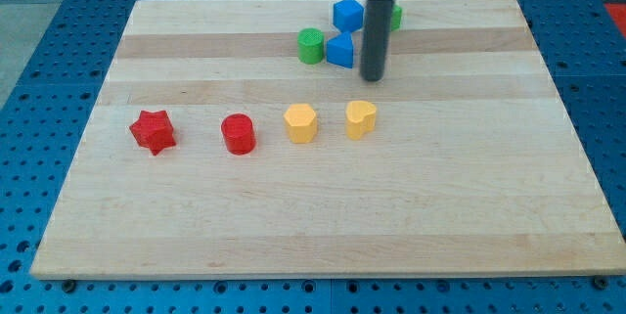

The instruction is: Move the blue triangle bottom right to the green circle

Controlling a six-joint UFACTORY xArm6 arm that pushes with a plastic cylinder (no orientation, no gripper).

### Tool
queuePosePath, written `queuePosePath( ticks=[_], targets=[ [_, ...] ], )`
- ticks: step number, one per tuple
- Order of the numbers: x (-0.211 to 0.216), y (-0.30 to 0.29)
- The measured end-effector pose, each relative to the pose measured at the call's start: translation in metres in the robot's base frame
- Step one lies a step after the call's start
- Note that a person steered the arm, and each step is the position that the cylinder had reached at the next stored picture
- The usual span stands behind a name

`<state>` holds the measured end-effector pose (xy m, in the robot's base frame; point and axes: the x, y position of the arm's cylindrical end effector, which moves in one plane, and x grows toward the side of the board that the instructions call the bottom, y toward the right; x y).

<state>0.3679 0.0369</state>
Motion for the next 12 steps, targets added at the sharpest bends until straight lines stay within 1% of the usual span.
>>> queuePosePath(
  ticks=[1,2,3,4,5,6,7,8,9,11,12],
  targets=[
    [0.000,-0.009],
    [-0.011,-0.004],
    [-0.044,0.000],
    [-0.064,0.000],
    [-0.064,0.000],
    [-0.035,-0.001],
    [-0.032,-0.007],
    [-0.032,-0.064],
    [-0.032,-0.080],
    [-0.038,-0.080],
    [-0.059,-0.080]
  ],
)
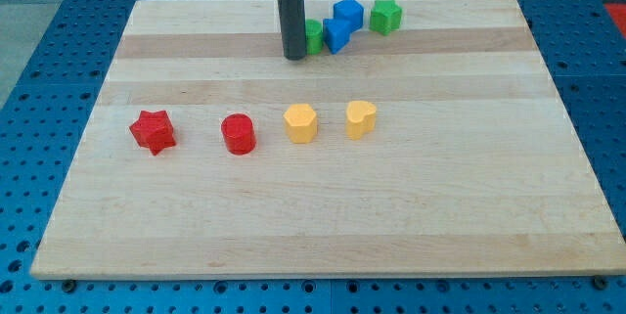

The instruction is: Move the blue triangle bottom right to the green circle

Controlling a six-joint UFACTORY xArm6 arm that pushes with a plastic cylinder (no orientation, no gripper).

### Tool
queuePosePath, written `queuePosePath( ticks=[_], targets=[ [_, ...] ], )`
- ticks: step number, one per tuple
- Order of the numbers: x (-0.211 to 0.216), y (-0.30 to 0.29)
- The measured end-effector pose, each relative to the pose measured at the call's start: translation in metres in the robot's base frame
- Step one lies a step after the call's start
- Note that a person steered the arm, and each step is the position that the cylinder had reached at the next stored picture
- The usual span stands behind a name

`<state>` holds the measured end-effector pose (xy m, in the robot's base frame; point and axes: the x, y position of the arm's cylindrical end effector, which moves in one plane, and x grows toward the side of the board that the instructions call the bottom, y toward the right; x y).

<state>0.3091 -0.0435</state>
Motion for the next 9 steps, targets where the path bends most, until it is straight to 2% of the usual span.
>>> queuePosePath(
  ticks=[4,8,9],
  targets=[
    [-0.022,0.006],
    [-0.023,0.019],
    [-0.023,-0.008]
  ],
)
